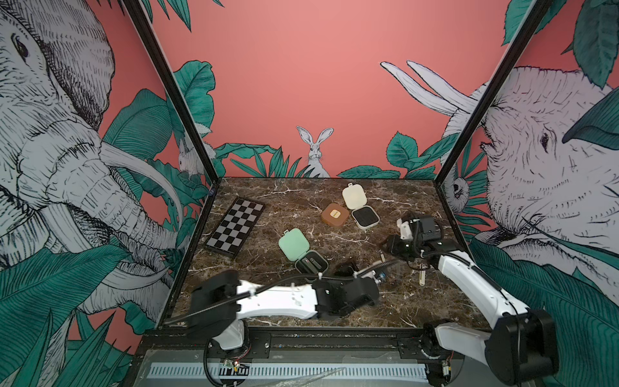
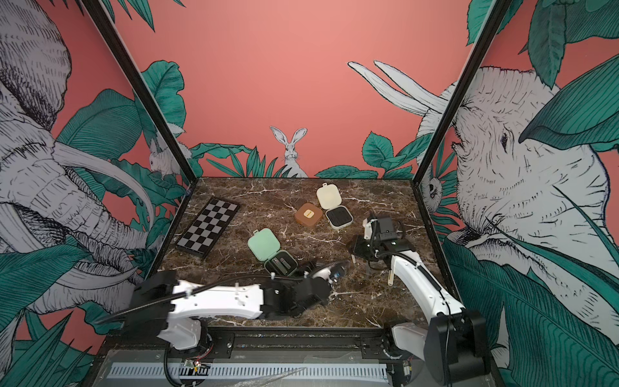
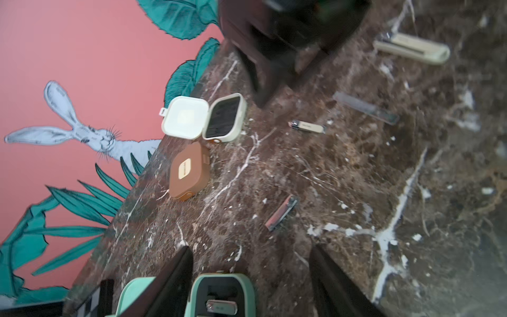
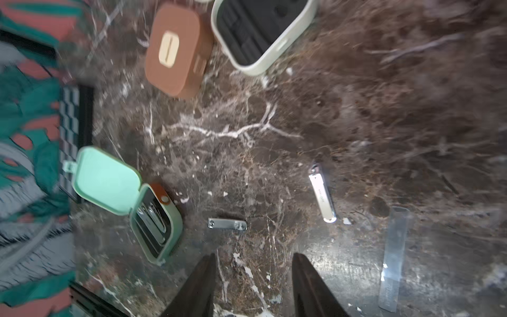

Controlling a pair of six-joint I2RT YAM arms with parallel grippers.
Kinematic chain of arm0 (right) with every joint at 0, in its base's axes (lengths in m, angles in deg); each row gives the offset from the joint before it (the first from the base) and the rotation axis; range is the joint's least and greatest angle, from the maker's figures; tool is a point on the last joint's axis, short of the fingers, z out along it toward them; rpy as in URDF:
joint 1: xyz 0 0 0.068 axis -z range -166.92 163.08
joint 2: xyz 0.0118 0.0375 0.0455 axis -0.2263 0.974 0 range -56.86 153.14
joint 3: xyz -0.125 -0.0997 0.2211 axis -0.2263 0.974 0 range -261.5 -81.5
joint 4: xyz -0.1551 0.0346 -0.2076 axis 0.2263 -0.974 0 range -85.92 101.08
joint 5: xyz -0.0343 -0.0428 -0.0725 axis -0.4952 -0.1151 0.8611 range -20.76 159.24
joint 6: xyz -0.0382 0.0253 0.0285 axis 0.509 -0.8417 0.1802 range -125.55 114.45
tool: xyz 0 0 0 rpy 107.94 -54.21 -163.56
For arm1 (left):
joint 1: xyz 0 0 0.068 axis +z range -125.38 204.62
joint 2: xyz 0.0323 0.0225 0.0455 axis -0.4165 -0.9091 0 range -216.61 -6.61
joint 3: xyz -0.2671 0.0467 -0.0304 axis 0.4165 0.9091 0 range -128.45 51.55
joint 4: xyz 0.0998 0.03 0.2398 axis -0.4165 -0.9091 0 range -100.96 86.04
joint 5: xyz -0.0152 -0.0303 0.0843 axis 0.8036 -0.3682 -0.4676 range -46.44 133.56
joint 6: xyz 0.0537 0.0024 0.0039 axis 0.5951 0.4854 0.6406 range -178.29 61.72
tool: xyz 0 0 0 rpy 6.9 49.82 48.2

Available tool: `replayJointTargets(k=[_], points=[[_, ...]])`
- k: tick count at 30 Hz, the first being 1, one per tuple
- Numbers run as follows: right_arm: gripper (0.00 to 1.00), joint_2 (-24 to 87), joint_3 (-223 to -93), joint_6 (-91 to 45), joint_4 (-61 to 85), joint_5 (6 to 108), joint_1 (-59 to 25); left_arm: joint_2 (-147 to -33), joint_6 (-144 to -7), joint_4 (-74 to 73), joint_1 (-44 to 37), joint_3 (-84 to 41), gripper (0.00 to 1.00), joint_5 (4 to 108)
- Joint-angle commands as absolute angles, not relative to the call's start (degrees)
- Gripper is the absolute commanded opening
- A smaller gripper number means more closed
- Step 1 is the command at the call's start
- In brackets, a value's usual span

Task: Organize nail clipper sets
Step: Place the nail clipper at the center of the board, then pick up the nail clipper from the center of the board.

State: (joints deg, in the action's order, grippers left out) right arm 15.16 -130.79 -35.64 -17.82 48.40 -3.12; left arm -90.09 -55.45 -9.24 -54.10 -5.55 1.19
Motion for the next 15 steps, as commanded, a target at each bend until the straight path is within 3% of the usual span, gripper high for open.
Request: replayJointTargets(k=[1,4,8,15], points=[[0.50,20.6,-136.0,-27.2,-24.5,50.6,-9.6,-78.4,-69.8,-18.3,-46.6,0.4,0.69,10.0],[0.57,24.5,-139.1,-23.7,-26.1,52.1,-13.3,-68.8,-74.0,-19.7,-40.8,4.7,0.70,14.9],[0.59,28.7,-141.3,-19.8,-27.9,52.5,-16.2,-59.5,-79.2,-21.9,-29.9,9.0,0.73,24.3],[0.59,36.7,-146.1,-14.5,-30.5,57.6,-22.2,-61.2,-84.7,-18.5,-17.5,12.6,0.73,41.1]])
